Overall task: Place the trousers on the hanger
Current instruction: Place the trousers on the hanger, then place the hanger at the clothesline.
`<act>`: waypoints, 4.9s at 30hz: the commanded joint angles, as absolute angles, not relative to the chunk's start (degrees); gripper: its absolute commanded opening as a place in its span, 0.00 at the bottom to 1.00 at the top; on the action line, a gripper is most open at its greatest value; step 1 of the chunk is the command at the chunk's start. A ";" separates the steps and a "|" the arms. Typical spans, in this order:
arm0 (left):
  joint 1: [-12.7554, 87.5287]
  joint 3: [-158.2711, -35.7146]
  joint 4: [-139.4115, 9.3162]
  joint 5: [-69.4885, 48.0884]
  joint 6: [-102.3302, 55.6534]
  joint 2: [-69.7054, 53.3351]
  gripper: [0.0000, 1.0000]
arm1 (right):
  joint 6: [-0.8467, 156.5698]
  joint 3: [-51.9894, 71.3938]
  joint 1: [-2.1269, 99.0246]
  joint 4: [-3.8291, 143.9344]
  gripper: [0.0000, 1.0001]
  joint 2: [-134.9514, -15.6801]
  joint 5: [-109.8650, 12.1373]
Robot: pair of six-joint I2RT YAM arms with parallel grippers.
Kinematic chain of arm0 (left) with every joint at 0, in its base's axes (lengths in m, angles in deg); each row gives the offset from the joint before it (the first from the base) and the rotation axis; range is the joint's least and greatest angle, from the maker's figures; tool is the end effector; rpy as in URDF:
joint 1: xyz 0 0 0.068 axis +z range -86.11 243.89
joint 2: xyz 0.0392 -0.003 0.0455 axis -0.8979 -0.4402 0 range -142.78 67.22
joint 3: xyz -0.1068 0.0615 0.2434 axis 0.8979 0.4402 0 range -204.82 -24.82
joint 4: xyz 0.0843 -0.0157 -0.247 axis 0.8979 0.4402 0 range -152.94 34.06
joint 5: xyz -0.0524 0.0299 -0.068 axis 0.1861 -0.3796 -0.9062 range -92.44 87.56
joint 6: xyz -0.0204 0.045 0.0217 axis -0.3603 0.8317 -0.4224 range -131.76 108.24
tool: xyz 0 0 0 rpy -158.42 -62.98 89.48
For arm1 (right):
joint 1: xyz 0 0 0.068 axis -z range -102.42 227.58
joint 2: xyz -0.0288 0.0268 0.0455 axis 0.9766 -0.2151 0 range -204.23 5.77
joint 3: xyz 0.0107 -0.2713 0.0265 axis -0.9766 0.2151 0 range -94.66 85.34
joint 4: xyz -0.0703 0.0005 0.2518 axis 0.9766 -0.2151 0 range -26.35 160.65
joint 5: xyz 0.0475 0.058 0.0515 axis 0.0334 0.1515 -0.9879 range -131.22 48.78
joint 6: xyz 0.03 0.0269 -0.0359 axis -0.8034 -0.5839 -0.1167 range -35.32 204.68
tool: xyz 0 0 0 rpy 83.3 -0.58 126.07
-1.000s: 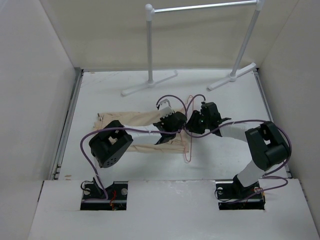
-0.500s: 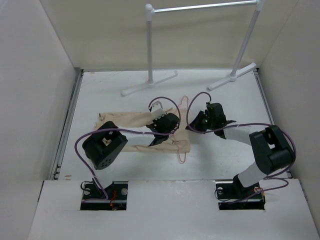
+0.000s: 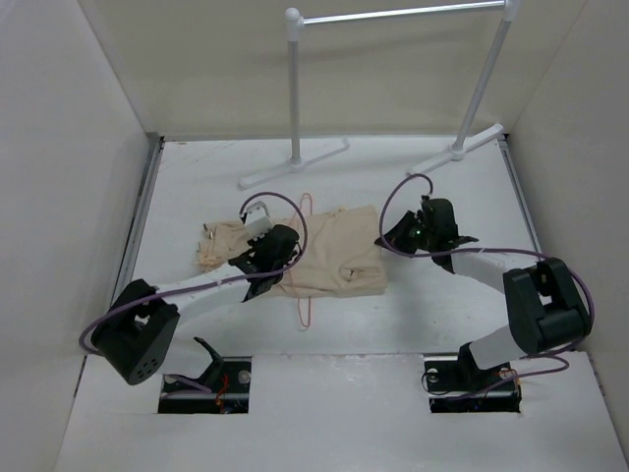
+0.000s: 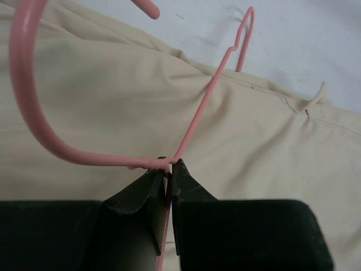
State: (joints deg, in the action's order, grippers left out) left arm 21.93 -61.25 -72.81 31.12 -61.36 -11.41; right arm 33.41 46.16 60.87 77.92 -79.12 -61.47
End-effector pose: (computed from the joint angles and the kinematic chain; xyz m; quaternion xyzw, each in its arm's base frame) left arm 0.2193 -0.1708 0.1967 -0.1948 0.8276 -0.1544 0.5033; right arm 0.2786 0.0964 0.1761 0.1903 0.8691 0.3706 0.2666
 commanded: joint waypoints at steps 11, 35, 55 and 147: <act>15.77 -67.18 -67.60 39.56 -50.27 -5.82 0.02 | 33.79 46.84 62.86 79.61 0.11 -81.07 -59.59; 8.39 -83.88 -66.02 41.42 -41.38 -2.74 0.01 | 45.04 40.87 33.79 75.20 0.23 -54.96 -61.54; 6.10 -86.70 -64.44 41.86 -42.52 -3.44 0.01 | 42.84 35.59 26.65 84.80 0.33 -66.92 -54.58; 36.95 -72.89 -37.02 14.87 -57.90 10.45 1.00 | 38.27 -10.93 75.16 61.51 1.00 -84.34 -61.79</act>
State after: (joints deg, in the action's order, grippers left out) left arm 36.29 -69.25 -38.52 14.93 -59.99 10.62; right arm 35.79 -14.17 74.18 58.27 -89.83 -63.59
